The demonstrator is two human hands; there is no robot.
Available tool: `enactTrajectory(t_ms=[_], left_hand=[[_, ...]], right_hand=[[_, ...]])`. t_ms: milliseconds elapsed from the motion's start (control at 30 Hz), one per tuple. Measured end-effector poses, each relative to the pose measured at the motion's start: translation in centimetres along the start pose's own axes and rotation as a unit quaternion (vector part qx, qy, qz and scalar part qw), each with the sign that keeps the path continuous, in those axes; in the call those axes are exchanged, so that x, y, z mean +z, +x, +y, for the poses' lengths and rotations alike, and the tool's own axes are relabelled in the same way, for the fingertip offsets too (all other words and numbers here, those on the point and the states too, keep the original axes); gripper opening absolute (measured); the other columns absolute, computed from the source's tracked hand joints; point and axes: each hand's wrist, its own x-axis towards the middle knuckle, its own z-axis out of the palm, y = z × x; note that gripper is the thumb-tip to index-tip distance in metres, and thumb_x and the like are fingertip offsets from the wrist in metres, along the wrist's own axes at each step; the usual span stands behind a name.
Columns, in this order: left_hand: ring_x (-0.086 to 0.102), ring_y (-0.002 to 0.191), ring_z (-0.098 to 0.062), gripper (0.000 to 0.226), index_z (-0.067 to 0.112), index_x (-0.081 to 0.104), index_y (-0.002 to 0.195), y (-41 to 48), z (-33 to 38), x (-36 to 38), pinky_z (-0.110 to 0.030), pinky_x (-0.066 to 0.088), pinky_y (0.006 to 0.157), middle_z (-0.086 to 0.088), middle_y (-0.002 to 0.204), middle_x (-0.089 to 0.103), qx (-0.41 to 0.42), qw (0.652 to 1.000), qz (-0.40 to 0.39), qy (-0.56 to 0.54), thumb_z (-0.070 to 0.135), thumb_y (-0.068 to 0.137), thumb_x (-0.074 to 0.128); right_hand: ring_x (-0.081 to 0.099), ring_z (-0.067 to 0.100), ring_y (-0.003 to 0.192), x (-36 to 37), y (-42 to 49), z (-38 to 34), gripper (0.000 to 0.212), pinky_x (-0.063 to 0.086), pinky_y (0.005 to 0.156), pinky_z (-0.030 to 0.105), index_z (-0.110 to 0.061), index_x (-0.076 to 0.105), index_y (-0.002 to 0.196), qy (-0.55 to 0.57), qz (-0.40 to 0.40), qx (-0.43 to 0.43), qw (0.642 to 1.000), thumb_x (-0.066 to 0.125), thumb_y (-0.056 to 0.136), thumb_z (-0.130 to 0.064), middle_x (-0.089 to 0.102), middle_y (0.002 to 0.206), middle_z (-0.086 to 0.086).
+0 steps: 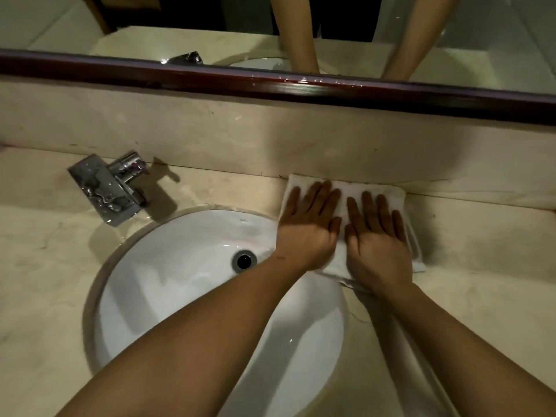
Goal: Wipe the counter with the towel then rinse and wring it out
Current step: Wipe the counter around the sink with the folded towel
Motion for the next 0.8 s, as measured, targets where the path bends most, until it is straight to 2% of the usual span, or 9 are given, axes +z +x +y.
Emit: enactTrajectory(t_ms=[100, 200, 300, 400, 533, 667, 800], left_hand=[[0.036, 0.154, -0.022, 0.056, 0.018, 0.047, 0.155, -0.6, -2.2, -0.1, -0.053, 0.021, 0.126, -0.006, 0.162, 0.045, 0.0, 1.0, 0.028, 0.005, 0.041, 0.106, 0.033], [0.039, 0.152, -0.022, 0.054, 0.016, 0.05, 0.153, -1.3, -4.2, -0.5, -0.052, 0.023, 0.126, -0.006, 0.161, 0.048, -0.006, 0.999, 0.05, 0.012, 0.038, 0.105, 0.037], [0.039, 0.152, -0.021, 0.054, 0.015, 0.051, 0.153, -1.9, -6.4, -1.2, -0.052, 0.026, 0.125, -0.006, 0.16, 0.048, -0.013, 0.998, 0.06, 0.023, 0.037, 0.105, 0.038], [0.038, 0.153, -0.021, 0.055, 0.016, 0.049, 0.154, -2.6, -8.7, -1.9, -0.052, 0.027, 0.125, -0.006, 0.162, 0.047, -0.017, 0.998, 0.056, 0.037, 0.037, 0.105, 0.037], [0.034, 0.155, -0.02, 0.056, 0.016, 0.046, 0.156, -3.2, -11.6, -2.8, -0.051, 0.024, 0.126, -0.005, 0.164, 0.043, -0.025, 0.998, 0.04, 0.051, 0.039, 0.106, 0.033], [0.035, 0.154, -0.018, 0.058, 0.017, 0.045, 0.157, -4.1, -14.5, -3.7, -0.049, 0.025, 0.126, -0.003, 0.164, 0.043, -0.044, 0.997, 0.029, 0.061, 0.04, 0.106, 0.028], [0.037, 0.153, -0.018, 0.056, 0.016, 0.046, 0.156, -5.2, -17.6, -4.6, -0.052, 0.028, 0.125, -0.004, 0.163, 0.044, -0.055, 0.995, 0.038, 0.072, 0.039, 0.107, 0.031]], right_hand=[[-0.005, 0.021, 0.162, 0.7, 0.6, -2.0, 0.063, -0.005, 0.13, 0.043, -0.033, 0.008, 0.167, -0.003, 0.002, -0.01, 1.0, 0.021, 0.106, -0.044, 0.001, 0.176, -0.001], [0.0, 0.021, 0.162, 1.2, 1.1, -4.1, 0.063, -0.002, 0.13, 0.044, -0.031, 0.015, 0.166, 0.001, 0.012, -0.018, 1.0, 0.021, 0.105, -0.044, 0.008, 0.175, 0.0], [0.001, 0.021, 0.161, 1.6, 1.7, -6.4, 0.065, -0.005, 0.128, 0.041, -0.03, 0.017, 0.166, 0.003, 0.011, -0.028, 1.0, 0.017, 0.103, -0.046, 0.01, 0.175, 0.001], [0.008, 0.024, 0.162, 2.1, 2.2, -8.9, 0.063, -0.002, 0.128, 0.043, -0.027, 0.023, 0.166, 0.003, 0.024, -0.034, 0.999, 0.022, 0.104, -0.044, 0.016, 0.174, 0.003], [0.007, 0.024, 0.162, 2.5, 2.9, -11.7, 0.063, -0.001, 0.129, 0.045, -0.025, 0.023, 0.166, 0.006, 0.021, -0.048, 0.999, 0.025, 0.105, -0.042, 0.016, 0.174, 0.005], [0.02, 0.029, 0.16, 3.1, 3.5, -14.7, 0.063, 0.002, 0.127, 0.047, -0.02, 0.034, 0.162, 0.009, 0.04, -0.065, 0.997, 0.029, 0.102, -0.038, 0.027, 0.171, 0.009], [0.01, 0.025, 0.162, 3.9, 4.2, -18.3, 0.066, -0.002, 0.129, 0.047, -0.024, 0.028, 0.165, 0.034, 0.015, -0.063, 0.997, 0.02, 0.101, -0.04, 0.019, 0.174, 0.005]])
